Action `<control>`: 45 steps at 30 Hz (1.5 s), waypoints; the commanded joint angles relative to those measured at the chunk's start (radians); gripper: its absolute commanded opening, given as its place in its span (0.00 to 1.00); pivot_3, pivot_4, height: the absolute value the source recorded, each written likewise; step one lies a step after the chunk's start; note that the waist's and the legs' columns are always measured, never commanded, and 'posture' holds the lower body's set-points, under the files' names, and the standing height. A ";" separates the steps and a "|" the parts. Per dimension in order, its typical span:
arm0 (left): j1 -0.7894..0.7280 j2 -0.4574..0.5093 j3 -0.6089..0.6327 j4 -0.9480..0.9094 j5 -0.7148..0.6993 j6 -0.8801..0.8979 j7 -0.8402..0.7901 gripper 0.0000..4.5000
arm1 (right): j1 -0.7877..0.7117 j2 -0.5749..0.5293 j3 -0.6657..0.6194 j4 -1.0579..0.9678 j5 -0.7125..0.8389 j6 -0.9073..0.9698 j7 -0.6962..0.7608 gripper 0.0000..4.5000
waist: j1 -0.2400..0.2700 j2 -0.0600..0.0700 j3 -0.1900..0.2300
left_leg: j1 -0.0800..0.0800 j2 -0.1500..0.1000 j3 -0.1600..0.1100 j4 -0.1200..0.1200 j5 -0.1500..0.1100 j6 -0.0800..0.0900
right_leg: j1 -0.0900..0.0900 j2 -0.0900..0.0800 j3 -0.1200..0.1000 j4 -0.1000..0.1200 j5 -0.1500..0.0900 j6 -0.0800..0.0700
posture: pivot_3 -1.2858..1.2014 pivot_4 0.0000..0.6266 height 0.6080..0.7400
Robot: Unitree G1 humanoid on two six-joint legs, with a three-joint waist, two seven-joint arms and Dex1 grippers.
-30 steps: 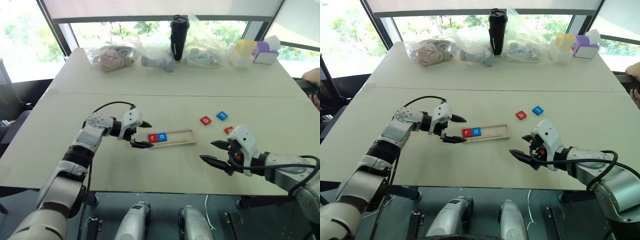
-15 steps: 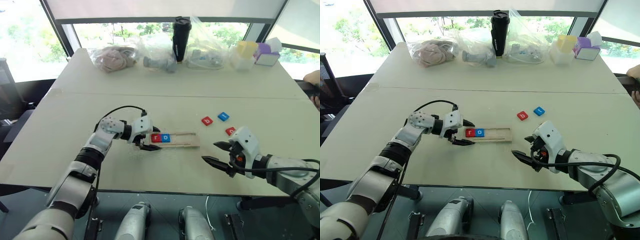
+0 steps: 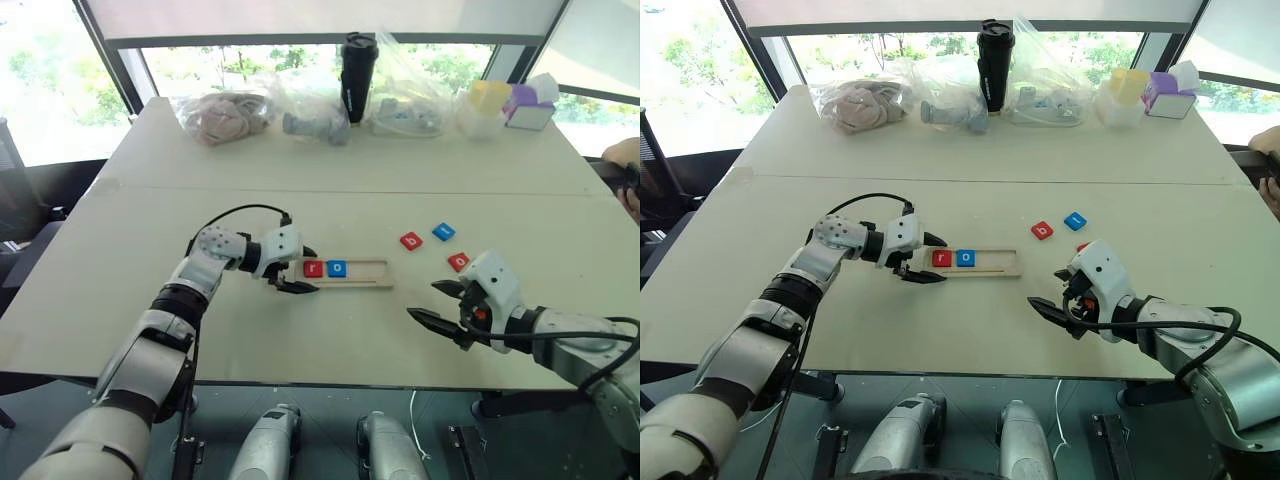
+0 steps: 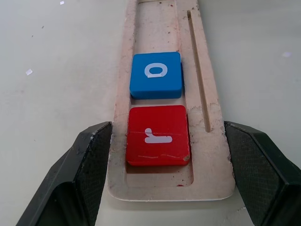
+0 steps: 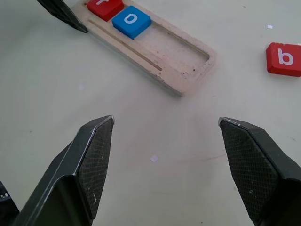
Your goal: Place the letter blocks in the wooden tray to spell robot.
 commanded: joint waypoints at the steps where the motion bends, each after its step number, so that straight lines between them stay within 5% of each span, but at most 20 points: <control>1: -0.040 0.010 -0.006 0.057 0.028 -0.079 -0.056 0.70 | -0.010 0.009 -0.003 -0.011 -0.002 -0.019 -0.001 0.82 | 0.000 0.000 0.000 | 0.000 0.000 0.000 0.000 0.000 0.000 | 0.000 0.000 0.000 0.000 0.000 0.001 | 0.52 0.24 1.00; 20: -0.067 -0.002 -0.016 0.195 0.088 -0.180 -0.087 0.70 | -0.027 0.032 0.042 -0.010 -0.006 -0.013 -0.022 0.82 | 0.000 0.000 0.000 | 0.000 0.000 0.000 0.000 0.000 0.000 | 0.001 0.001 0.000 0.000 0.001 0.003 | 0.52 0.24 1.00; 23: -0.057 -0.001 -0.010 0.181 0.082 -0.153 -0.087 0.99 | -0.031 0.032 0.049 -0.001 -0.010 -0.019 -0.020 0.82 | 0.000 0.000 0.000 | 0.001 0.000 0.000 0.000 0.000 0.000 | 0.001 0.001 0.000 0.000 0.002 0.003 | 0.52 0.24 1.00; 30: -0.029 -0.003 0.011 0.118 0.066 -0.113 -0.081 0.99 | -0.049 0.033 0.065 0.025 -0.026 -0.039 -0.011 0.82 | 0.000 0.000 0.000 | 0.001 0.000 0.000 0.000 0.000 0.000 | 0.001 0.002 0.000 0.001 0.002 0.003 | 0.52 0.24 1.00; 38: 0.045 0.082 0.098 -0.230 -0.088 0.152 -0.174 0.99 | -0.154 0.093 0.076 0.085 -0.079 -0.085 -0.061 0.82 | -0.005 0.000 0.000 | 0.000 0.000 0.000 0.000 0.000 0.000 | -0.002 0.002 0.000 0.002 0.001 0.003 | 0.52 0.24 1.00; 45: 0.230 0.240 0.251 -0.669 -0.291 0.580 -0.114 0.99 | -0.204 0.115 0.061 0.168 -0.121 -0.134 -0.074 0.82 | -0.008 0.000 0.000 | 0.000 0.000 0.000 0.000 0.000 0.000 | -0.004 0.001 0.001 0.006 0.000 0.000 | 0.52 0.24 1.00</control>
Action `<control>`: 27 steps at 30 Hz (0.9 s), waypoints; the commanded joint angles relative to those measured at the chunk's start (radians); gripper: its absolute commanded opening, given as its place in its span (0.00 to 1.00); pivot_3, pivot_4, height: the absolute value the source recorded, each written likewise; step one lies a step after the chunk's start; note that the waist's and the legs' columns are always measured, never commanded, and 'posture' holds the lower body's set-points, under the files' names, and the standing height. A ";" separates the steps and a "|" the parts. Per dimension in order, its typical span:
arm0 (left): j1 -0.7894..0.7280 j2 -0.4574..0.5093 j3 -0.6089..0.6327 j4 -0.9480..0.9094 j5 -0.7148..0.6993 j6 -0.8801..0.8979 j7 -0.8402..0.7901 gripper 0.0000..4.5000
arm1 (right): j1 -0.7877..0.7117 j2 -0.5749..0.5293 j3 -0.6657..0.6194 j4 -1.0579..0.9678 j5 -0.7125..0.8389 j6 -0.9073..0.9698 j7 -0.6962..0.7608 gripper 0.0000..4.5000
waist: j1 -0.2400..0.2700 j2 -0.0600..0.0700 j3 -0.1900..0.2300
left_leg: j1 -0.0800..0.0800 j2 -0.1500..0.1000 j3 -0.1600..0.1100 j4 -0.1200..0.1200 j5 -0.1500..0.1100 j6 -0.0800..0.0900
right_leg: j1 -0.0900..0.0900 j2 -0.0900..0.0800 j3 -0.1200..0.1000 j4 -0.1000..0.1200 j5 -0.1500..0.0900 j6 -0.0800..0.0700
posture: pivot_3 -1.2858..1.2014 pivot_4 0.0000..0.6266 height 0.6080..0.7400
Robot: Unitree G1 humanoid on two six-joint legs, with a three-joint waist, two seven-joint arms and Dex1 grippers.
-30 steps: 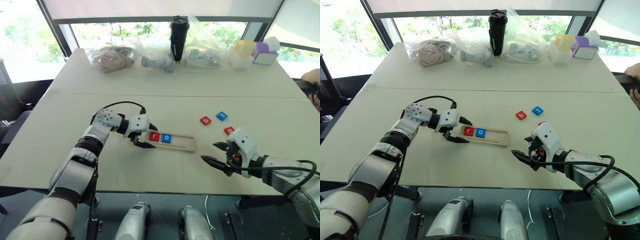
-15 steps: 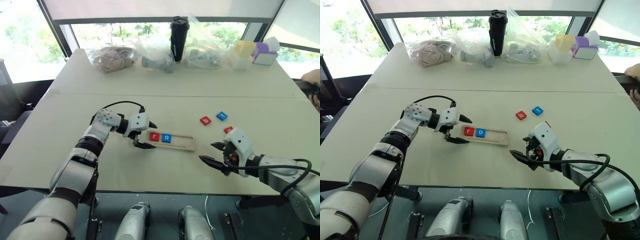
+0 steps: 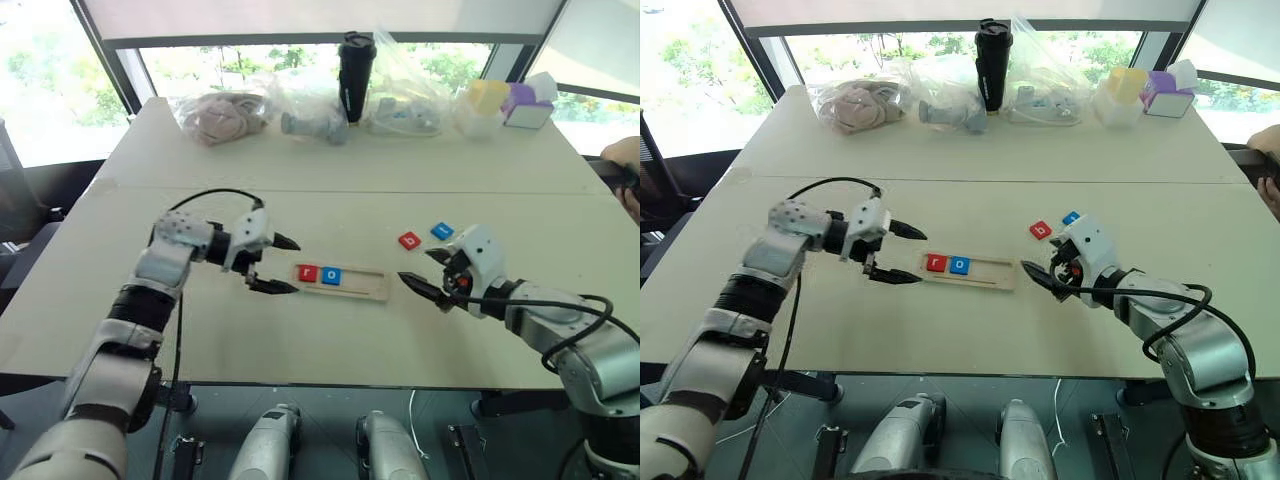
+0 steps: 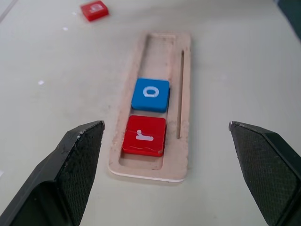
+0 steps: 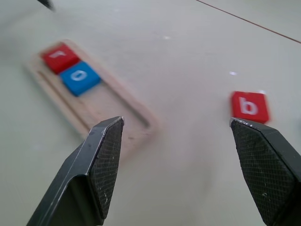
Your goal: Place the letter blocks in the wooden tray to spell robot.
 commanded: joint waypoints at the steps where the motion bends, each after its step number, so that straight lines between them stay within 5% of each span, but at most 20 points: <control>1: 0.091 0.059 0.099 -0.208 -0.106 0.183 0.065 0.99 | -0.019 -0.005 -0.008 -0.024 0.009 -0.015 0.033 0.82 | -0.002 0.000 0.000 | 0.000 0.000 0.000 0.000 0.000 0.000 | 0.000 0.000 0.000 0.000 0.000 0.000 | 0.52 0.24 1.00; 13: 0.407 0.164 0.316 -0.649 -0.282 0.500 0.335 0.99 | -0.231 0.116 0.283 0.248 -0.226 -0.227 0.068 0.82 | -0.019 0.000 0.000 | 0.001 0.001 0.000 -0.001 -0.001 -0.003 | -0.001 -0.001 0.001 0.001 0.000 -0.001 | 0.52 0.24 1.00; 19: 0.425 0.177 0.330 -0.682 -0.319 0.516 0.393 0.99 | -0.327 0.183 0.182 0.443 -0.305 -0.328 -0.072 0.82 | -0.015 0.000 0.000 | 0.001 0.000 0.000 -0.001 -0.001 -0.004 | -0.002 0.000 0.001 0.001 0.000 -0.001 | 0.52 0.24 1.00; 27: 0.424 0.197 0.308 -0.669 -0.336 0.497 0.401 0.99 | -0.341 0.227 0.103 0.537 -0.260 -0.254 -0.048 0.82 | -0.019 0.000 0.000 | 0.001 0.000 0.001 -0.004 0.000 -0.003 | -0.004 0.001 0.001 0.003 0.000 -0.001 | 0.52 0.24 1.00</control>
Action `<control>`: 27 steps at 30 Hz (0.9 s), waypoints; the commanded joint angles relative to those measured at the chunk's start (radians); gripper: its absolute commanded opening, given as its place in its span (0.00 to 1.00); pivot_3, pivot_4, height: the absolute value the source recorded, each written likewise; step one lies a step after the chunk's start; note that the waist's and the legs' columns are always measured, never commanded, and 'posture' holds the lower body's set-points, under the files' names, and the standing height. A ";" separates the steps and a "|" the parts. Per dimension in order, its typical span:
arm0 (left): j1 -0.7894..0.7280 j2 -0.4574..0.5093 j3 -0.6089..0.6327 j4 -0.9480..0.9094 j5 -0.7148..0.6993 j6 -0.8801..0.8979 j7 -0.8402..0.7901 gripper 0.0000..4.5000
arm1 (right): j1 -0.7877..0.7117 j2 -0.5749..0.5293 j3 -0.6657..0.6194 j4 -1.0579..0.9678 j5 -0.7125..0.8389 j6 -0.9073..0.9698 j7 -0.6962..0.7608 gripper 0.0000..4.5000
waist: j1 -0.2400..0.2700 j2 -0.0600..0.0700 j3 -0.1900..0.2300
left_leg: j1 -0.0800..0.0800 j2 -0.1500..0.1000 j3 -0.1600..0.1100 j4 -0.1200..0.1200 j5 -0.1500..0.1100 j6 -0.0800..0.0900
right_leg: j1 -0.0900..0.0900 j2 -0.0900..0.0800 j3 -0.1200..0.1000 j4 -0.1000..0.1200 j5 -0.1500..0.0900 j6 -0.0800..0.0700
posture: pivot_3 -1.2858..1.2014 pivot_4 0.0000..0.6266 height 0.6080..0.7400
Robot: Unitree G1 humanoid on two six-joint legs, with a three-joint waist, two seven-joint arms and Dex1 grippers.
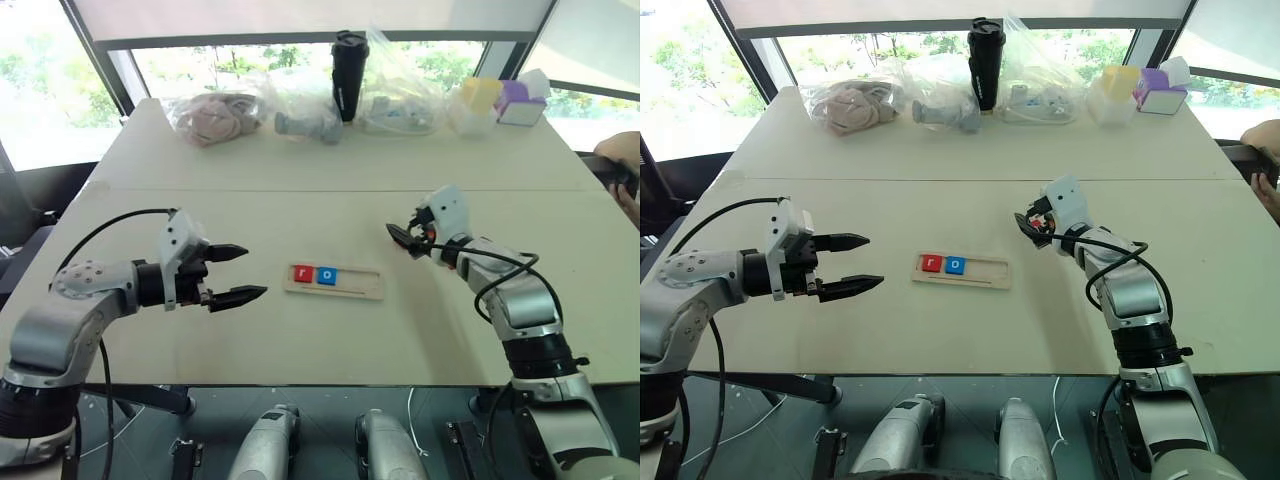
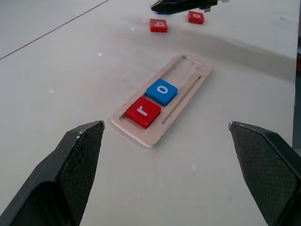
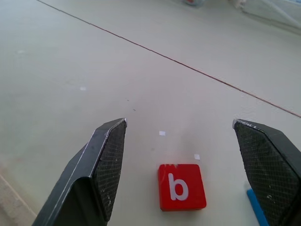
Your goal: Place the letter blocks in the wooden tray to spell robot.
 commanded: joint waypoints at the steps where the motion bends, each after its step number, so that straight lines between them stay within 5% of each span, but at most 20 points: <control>1: -0.005 0.017 0.007 -0.006 -0.009 -0.022 0.004 0.99 | -0.017 0.017 -0.033 0.031 0.012 0.010 0.005 0.82 | -0.002 0.000 0.000 | 0.000 0.000 0.000 0.000 0.000 0.000 | 0.000 0.000 0.000 0.000 0.000 0.000 | 0.52 0.24 1.00; 12: 0.014 0.030 -0.008 -0.020 -0.008 -0.036 0.011 0.99 | -0.054 0.036 -0.007 0.220 -0.043 -0.051 0.047 0.82 | -0.002 0.000 0.000 | 0.000 0.000 0.001 0.000 0.000 0.000 | 0.000 0.000 0.001 0.000 0.000 0.000 | 0.52 0.24 1.00; 15: 0.014 0.044 -0.003 -0.016 -0.011 -0.040 0.007 1.00 | -0.067 0.039 -0.013 0.229 -0.053 -0.045 0.040 0.62 | -0.002 0.000 0.000 | 0.000 0.000 0.002 0.000 0.000 -0.001 | 0.000 0.000 0.001 0.000 0.000 0.000 | 0.52 0.24 1.00; 18: 0.011 0.048 0.001 -0.011 -0.013 -0.046 0.012 1.00 | -0.067 0.041 -0.013 0.228 -0.058 -0.048 0.041 0.27 | 0.000 0.000 0.000 | 0.000 0.000 0.002 0.000 -0.001 -0.001 | 0.000 0.000 0.001 0.000 0.000 0.000 | 0.52 0.24 1.00; 27: -0.037 0.027 0.012 0.026 -0.012 -0.082 0.037 1.00 | -0.037 0.027 -0.094 0.073 -0.011 0.017 0.013 0.27 | 0.003 0.001 0.000 | 0.000 0.000 0.002 0.000 -0.001 -0.001 | 0.000 0.000 0.001 0.000 0.000 0.000 | 0.52 0.24 1.00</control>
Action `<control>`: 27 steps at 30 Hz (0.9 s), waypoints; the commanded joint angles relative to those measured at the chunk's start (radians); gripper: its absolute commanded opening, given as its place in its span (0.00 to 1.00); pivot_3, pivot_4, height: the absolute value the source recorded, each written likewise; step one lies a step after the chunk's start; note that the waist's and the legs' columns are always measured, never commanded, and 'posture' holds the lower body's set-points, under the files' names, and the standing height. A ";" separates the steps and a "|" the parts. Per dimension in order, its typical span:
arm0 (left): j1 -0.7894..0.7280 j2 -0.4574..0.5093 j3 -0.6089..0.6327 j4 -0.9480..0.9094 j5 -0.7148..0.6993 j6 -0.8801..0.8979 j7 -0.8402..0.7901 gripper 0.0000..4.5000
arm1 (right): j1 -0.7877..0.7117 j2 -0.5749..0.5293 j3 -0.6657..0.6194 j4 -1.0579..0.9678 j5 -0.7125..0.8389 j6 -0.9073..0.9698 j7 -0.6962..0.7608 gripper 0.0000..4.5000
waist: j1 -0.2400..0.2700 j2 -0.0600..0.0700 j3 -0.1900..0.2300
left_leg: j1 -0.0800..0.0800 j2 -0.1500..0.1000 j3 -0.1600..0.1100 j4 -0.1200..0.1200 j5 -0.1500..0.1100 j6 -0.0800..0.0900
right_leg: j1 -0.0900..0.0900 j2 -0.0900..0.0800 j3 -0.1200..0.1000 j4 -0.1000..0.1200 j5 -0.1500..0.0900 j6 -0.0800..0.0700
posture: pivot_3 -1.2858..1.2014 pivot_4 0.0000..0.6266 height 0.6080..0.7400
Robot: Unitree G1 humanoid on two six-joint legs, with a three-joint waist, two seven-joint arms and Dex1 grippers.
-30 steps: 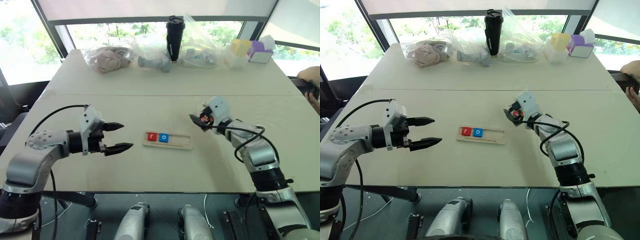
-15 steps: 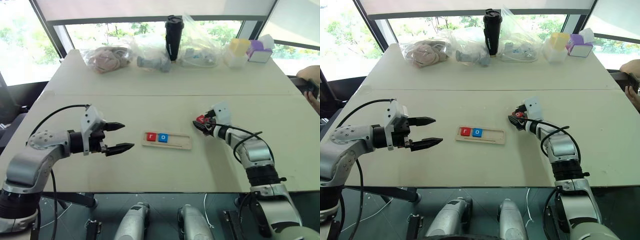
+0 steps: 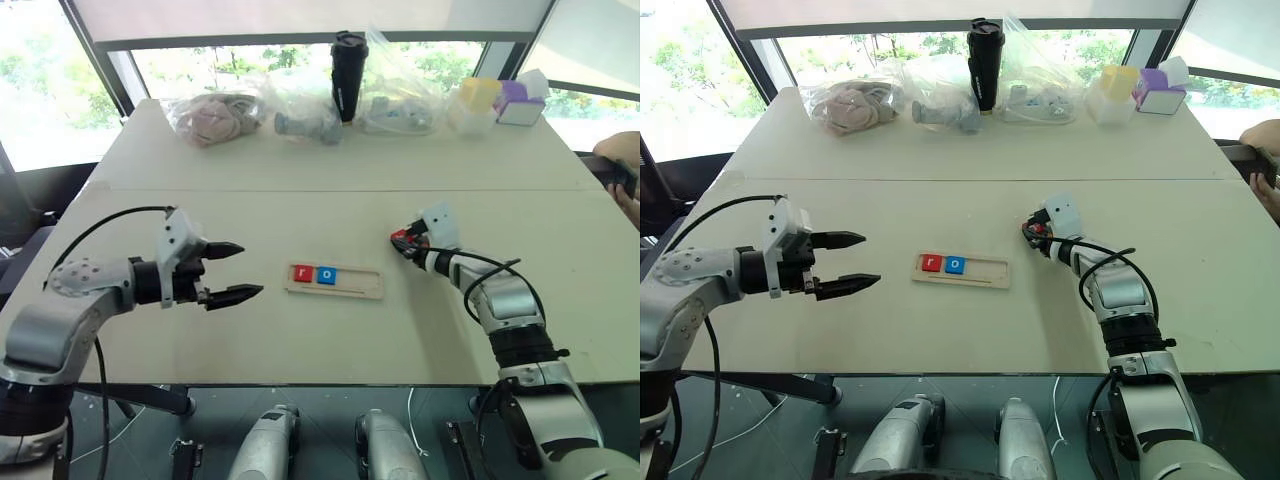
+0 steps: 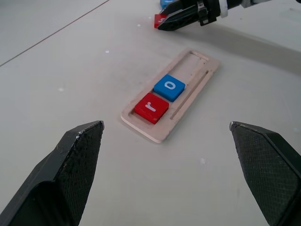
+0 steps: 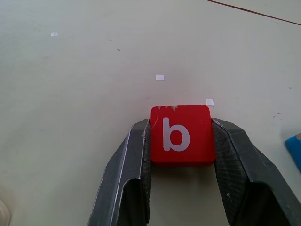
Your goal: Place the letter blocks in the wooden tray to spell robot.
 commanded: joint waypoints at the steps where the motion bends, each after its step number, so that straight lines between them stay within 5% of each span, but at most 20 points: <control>1: -0.032 -0.023 0.032 0.003 -0.008 -0.049 0.031 1.00 | 0.039 -0.021 -0.120 -0.216 0.079 0.070 -0.013 0.27 | 0.005 0.000 0.000 | 0.000 0.000 0.000 0.000 0.000 0.000 | 0.000 0.000 0.000 0.000 0.000 0.000 | 0.52 0.24 1.00; 8: -0.068 -0.085 -0.004 0.014 -0.041 -0.064 0.041 1.00 | 0.272 0.062 -0.340 -0.768 0.318 0.475 -0.131 0.27 | 0.014 0.000 0.000 | -0.001 0.001 0.000 -0.002 0.000 0.000 | -0.001 -0.001 0.000 0.000 0.000 0.000 | 0.52 0.24 1.00; 14: -0.083 -0.091 -0.086 -0.005 -0.057 -0.060 -0.026 1.00 | 0.379 0.161 -0.432 -0.952 0.403 0.667 -0.244 0.27 | 0.016 0.001 0.000 | -0.001 0.002 0.000 -0.001 0.000 0.000 | -0.001 -0.001 0.001 -0.001 0.000 -0.001 | 0.52 0.24 1.00; 19: -0.118 -0.082 -0.145 0.029 -0.030 -0.083 -0.080 1.00 | 0.522 0.134 -0.308 -1.043 0.319 0.632 -0.306 0.27 | 0.020 0.001 0.000 | -0.002 0.001 0.000 -0.002 -0.001 -0.001 | -0.002 -0.002 0.002 -0.002 -0.001 -0.003 | 0.52 0.24 1.00; 27: -0.121 -0.087 -0.181 0.055 0.010 -0.114 -0.088 1.00 | 0.547 0.237 -0.195 -1.028 0.173 0.613 -0.492 0.27 | 0.015 0.001 0.000 | -0.002 0.002 0.001 -0.004 0.000 -0.001 | -0.006 -0.002 0.002 -0.002 -0.001 -0.003 | 0.52 0.24 1.00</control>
